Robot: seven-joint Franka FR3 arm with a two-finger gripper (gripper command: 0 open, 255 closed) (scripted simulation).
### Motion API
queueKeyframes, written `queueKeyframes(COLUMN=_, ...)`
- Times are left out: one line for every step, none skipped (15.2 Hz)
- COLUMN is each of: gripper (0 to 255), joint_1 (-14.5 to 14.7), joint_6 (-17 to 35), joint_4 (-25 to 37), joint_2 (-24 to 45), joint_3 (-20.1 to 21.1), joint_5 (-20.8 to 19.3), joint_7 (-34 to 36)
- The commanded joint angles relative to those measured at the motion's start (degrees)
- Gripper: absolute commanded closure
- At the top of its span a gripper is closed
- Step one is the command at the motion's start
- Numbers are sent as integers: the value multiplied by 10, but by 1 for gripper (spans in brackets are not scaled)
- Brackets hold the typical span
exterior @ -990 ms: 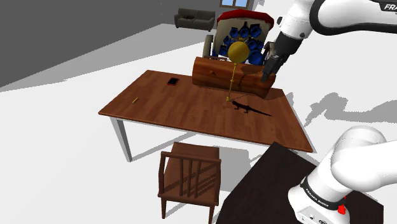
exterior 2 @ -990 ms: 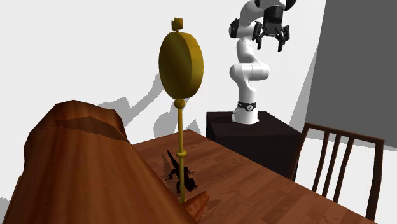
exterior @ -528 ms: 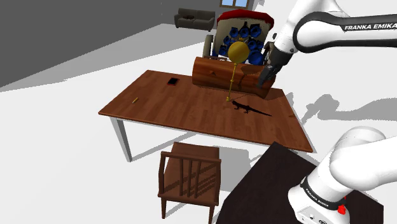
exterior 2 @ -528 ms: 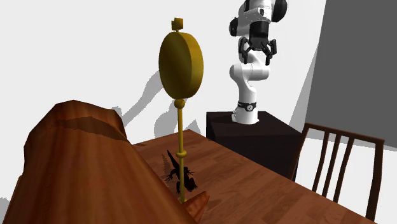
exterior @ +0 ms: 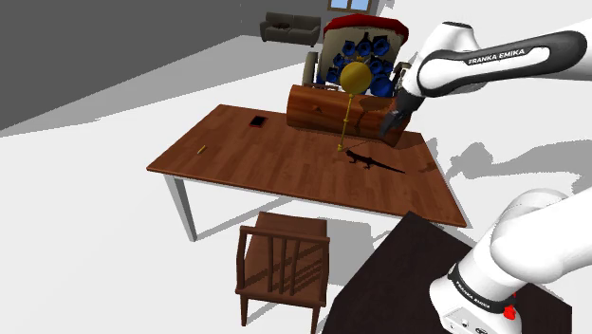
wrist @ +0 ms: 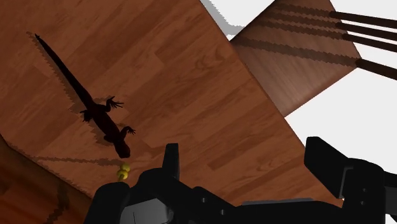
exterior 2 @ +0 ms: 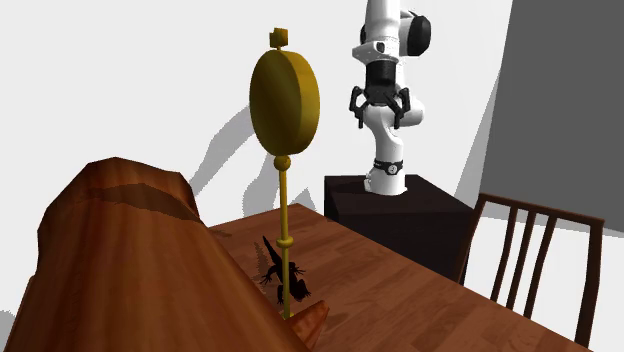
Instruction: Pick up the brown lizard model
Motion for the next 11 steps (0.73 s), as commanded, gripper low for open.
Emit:
queueKeyframes(gripper=0, joint_1=2, joint_6=39, joint_4=0, joint_2=35, joint_3=-22, joint_5=8, joint_7=-19)
queueKeyframes(gripper=0, joint_1=4, joint_6=56, joint_4=3, joint_2=54, joint_3=-35, joint_5=15, joint_7=-30)
queueKeyframes(gripper=0, joint_1=7, joint_6=73, joint_4=7, joint_2=73, joint_3=-47, joint_5=24, joint_7=-43)
queueKeyframes(gripper=0, joint_1=10, joint_6=90, joint_4=11, joint_2=94, joint_3=-60, joint_5=34, joint_7=-57)
queueKeyframes(gripper=0, joint_1=15, joint_6=106, joint_4=17, joint_2=115, joint_3=-73, joint_5=47, joint_7=-72)
queueKeyframes(gripper=0, joint_1=20, joint_6=121, joint_4=23, joint_2=137, joint_3=-86, joint_5=62, joint_7=-89)
queueKeyframes(gripper=0, joint_1=26, joint_6=135, joint_4=30, joint_2=159, joint_3=-99, joint_5=80, joint_7=-107)
queueKeyframes(gripper=0, joint_1=32, joint_6=148, joint_4=38, joint_2=182, joint_3=-112, joint_5=101, joint_7=-128)
queueKeyframes(gripper=0, joint_1=37, joint_6=160, joint_4=47, joint_2=206, joint_3=-124, joint_5=126, joint_7=-151)
queueKeyframes(gripper=0, joint_1=43, joint_6=171, joint_4=57, joint_2=231, joint_3=-135, joint_5=154, joint_7=-176)
queueKeyframes(gripper=0, joint_1=47, joint_6=180, joint_4=68, joint_2=256, joint_3=-145, joint_5=186, joint_7=-204)
